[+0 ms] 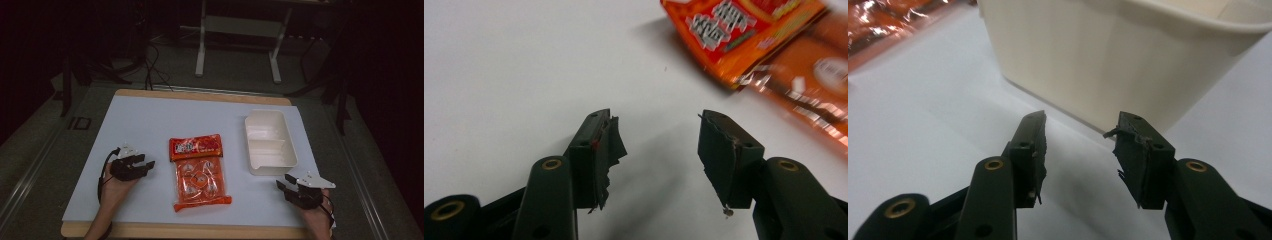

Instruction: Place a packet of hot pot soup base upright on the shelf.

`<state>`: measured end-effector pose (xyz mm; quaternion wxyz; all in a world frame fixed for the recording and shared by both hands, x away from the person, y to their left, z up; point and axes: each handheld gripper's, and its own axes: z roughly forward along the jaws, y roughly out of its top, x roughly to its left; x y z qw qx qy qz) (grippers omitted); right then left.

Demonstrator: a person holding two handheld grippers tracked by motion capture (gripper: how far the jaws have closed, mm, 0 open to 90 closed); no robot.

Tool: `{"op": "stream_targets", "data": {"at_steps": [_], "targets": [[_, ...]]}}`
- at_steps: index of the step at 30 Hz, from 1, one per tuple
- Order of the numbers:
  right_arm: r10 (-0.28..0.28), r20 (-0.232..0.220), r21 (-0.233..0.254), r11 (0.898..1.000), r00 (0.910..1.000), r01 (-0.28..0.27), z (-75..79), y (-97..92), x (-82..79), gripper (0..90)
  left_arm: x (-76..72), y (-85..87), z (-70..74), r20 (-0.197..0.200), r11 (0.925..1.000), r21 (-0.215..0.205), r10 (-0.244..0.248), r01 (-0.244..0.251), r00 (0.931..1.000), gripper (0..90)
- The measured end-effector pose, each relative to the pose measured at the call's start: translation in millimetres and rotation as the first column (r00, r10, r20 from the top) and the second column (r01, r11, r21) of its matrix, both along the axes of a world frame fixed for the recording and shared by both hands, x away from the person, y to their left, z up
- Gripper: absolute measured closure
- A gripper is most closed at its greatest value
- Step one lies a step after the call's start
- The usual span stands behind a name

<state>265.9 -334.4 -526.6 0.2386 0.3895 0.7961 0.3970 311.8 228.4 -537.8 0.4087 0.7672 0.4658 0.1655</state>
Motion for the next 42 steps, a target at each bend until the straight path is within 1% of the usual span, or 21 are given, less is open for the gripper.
{"op": "stream_targets", "data": {"at_steps": [3, 4, 5, 6, 8, 10, 11, 14, 16, 19, 21, 24, 28, 30, 32, 33, 34, 35, 37, 40, 42], "targets": [[-0.015, 0.010, 0.009, 1.000, 0.9998, 0.015, 0.4, -2.9, -0.5, 56.7, 0.9, 0.2, 3.1, -0.001, 0.9996, -0.027, 0.002, -0.002, 1.0000, 46.3], [-0.015, 0.010, 0.009, 1.000, 0.9998, 0.015, 0.4, -2.9, -0.5, 56.7, 0.9, 0.2, 3.1, -0.001, 0.9996, -0.027, 0.002, -0.002, 1.0000, 46.2], [-0.024, 0.014, 0.013, 1.000, 0.9996, 0.024, 0.5, -4.1, -0.7, 56.7, 1.9, -0.4, 8.4, 0.000, 0.9994, -0.031, -0.014, 0.014, 0.9999, 45.9], [-0.024, 0.013, 0.011, 1.000, 0.9996, 0.024, 0.5, -4.0, -0.8, 56.7, 2.4, -0.7, 9.8, 0.001, 0.9993, -0.034, -0.019, 0.019, 0.9998, 45.8], [-0.022, 0.018, 0.008, 1.000, 0.9996, 0.022, 0.4, -3.9, -0.6, 56.6, 4.1, -0.9, 12.9, 0.003, 0.9990, -0.031, -0.032, 0.032, 0.9995, 45.1], [-0.020, 0.017, -0.002, 1.000, 0.9996, 0.020, 0.0, -2.2, -0.7, 56.5, 6.6, -2.3, 16.3, 0.013, 0.9992, -0.010, -0.040, 0.040, 0.9991, 44.1], [-0.021, 0.018, -0.005, 1.000, 0.9996, 0.021, -0.1, -1.5, -0.8, 56.4, 8.3, -3.2, 17.9, 0.021, 0.9983, -0.007, -0.057, 0.057, 0.9982, 44.3], [-0.022, 0.017, -0.012, 1.000, 0.9996, 0.023, -0.7, -0.3, -0.6, 56.1, 14.6, -8.4, 24.3, 0.042, 0.9937, -0.009, -0.111, 0.111, 0.9929, 44.5], [-0.024, 0.017, -0.017, 1.000, 0.9996, 0.024, -0.9, 0.0, -0.4, 56.0, 20.1, -13.9, 29.7, 0.055, 0.9892, 0.006, -0.146, 0.146, 0.9877, 44.5], [-0.022, 0.016, -0.022, 1.000, 0.9996, 0.022, -1.1, 0.7, -0.3, 55.8, 31.4, -22.8, 36.6, 0.057, 0.9825, 0.028, -0.186, 0.184, 0.9810, 45.0], [-0.019, 0.018, -0.028, 0.999, 0.9996, 0.020, -1.1, 1.2, -0.2, 55.8, 40.1, -28.4, 38.5, 0.050, 0.9787, 0.027, -0.204, 0.203, 0.9776, 45.1], [-0.016, 0.019, -0.031, 0.999, 0.9997, 0.017, -1.2, 1.6, 0.0, 55.8, 52.8, -37.0, 35.9, 0.036, 0.9751, -0.001, -0.222, 0.222, 0.9745, 45.3], [-0.015, 0.018, -0.032, 0.999, 0.9997, 0.016, -1.7, 1.6, 0.4, 55.8, 67.3, -50.8, 32.2, 0.020, 0.9712, 0.012, -0.238, 0.238, 0.9710, 45.5], [-0.013, 0.018, -0.034, 0.999, 0.9998, 0.013, -1.8, 1.7, 0.8, 55.9, 74.7, -58.0, 31.7, 0.015, 0.9692, -0.001, -0.246, 0.246, 0.9691, 46.2], [-0.014, 0.018, -0.034, 0.999, 0.9998, 0.014, -2.0, 2.1, 0.9, 55.9, 81.9, -66.7, 31.2, 0.010, 0.9662, 0.003, -0.258, 0.258, 0.9662, 46.4], [-0.014, 0.017, -0.035, 0.999, 0.9998, 0.015, -2.0, 2.3, 0.9, 55.8, 86.3, -72.4, 30.3, 0.001, 0.9633, 0.000, -0.268, 0.268, 0.9633, 46.4], [-0.014, 0.017, -0.035, 0.999, 0.9998, 0.015, -2.0, 2.3, 0.9, 55.8, 86.3, -72.4, 30.3, 0.001, 0.9633, 0.000, -0.268, 0.268, 0.9633, 46.4], [-0.014, 0.017, -0.035, 0.999, 0.9998, 0.014, -1.9, 2.4, 0.8, 55.8, 92.0, -81.2, 29.0, -0.015, 0.9587, 0.021, -0.283, 0.284, 0.9589, 46.4], [-0.011, 0.018, -0.039, 0.999, 0.9998, 0.012, -1.5, 1.8, 0.5, 55.8, 98.1, -90.1, 28.1, -0.033, 0.9523, 0.040, -0.301, 0.303, 0.9529, 46.2], [-0.012, 0.018, -0.039, 0.999, 0.9998, 0.013, -1.3, 1.0, 0.6, 55.8, 107.6, -101.7, 28.3, -0.061, 0.9415, 0.052, -0.330, 0.333, 0.9421, 46.0], [-0.011, 0.018, -0.039, 0.999, 0.9998, 0.012, -1.3, 0.7, 0.7, 55.8, 112.8, -106.9, 28.6, -0.075, 0.9356, 0.064, -0.342, 0.347, 0.9365, 45.8]]}}
